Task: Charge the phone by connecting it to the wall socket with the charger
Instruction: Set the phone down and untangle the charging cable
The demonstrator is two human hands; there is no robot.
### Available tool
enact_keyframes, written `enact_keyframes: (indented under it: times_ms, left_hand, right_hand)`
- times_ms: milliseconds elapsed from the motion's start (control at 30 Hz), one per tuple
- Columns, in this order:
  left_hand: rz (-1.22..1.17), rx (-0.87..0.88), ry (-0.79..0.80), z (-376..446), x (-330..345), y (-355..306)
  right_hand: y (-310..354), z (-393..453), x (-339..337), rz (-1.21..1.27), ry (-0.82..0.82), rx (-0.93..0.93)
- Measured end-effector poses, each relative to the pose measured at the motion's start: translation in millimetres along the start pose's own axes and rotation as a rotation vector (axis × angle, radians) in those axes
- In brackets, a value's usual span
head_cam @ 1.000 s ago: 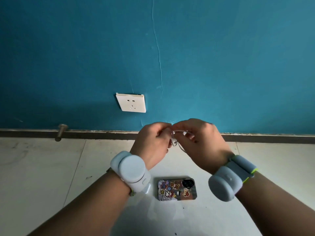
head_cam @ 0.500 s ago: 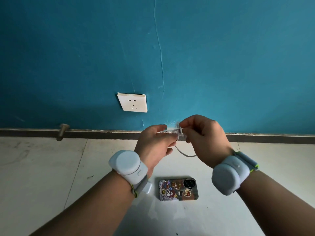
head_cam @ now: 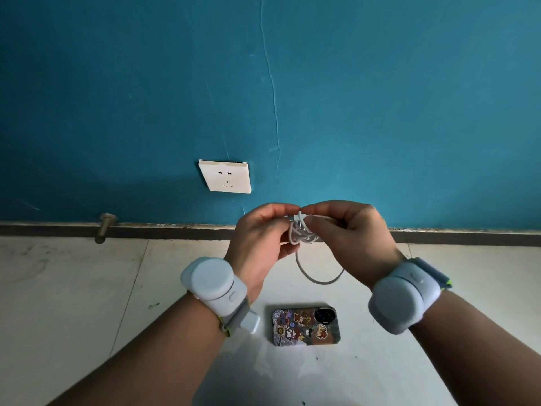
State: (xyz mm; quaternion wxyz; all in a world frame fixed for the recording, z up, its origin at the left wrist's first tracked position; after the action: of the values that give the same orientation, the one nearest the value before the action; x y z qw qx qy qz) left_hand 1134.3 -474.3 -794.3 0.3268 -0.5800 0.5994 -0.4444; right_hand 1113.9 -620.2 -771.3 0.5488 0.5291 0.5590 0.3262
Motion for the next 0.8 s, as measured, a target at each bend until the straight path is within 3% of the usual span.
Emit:
enact_keyframes:
  times_ms: [167, 300, 400, 533, 700, 800]
  left_hand:
    - [-0.085, -0.048, 0.006, 2, 1, 2]
    - [-0.091, -0.075, -0.047, 6, -5, 6]
    - [-0.169, -0.106, -0.110, 9, -14, 8]
    - [-0.267, -0.094, -0.122, 13, -18, 6]
    - [-0.267, -0.062, -0.074, 13, -12, 1]
    - [-0.251, -0.056, -0.056, 12, -10, 1]
  right_hand:
    - [-5, 2, 1, -0.013, -0.012, 0.016]
    - [-21, 7, -1, 0.153, -0.043, 0.199]
    - [-22, 11, -10, 0.177, -0.104, 0.229]
    - [-27, 12, -21, -0.026, -0.140, 0.237]
    - [-22, 4, -8, -0.381, -0.045, 0.122]
    - [-11, 3, -11, -0.462, -0.096, 0.009]
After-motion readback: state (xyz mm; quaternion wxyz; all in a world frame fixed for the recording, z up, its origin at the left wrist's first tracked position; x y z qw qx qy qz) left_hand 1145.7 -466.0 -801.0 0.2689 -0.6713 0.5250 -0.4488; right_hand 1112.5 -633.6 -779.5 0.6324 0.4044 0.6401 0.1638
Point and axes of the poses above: each hand's wrist, its own z-axis towards the middle knuckle, its own x-axis out of the palm, y = z × x, the point moved 7 cm from there along z, towards the middle knuckle, and after that the axes turned 2 degrees about x, right-handed, at the moved point
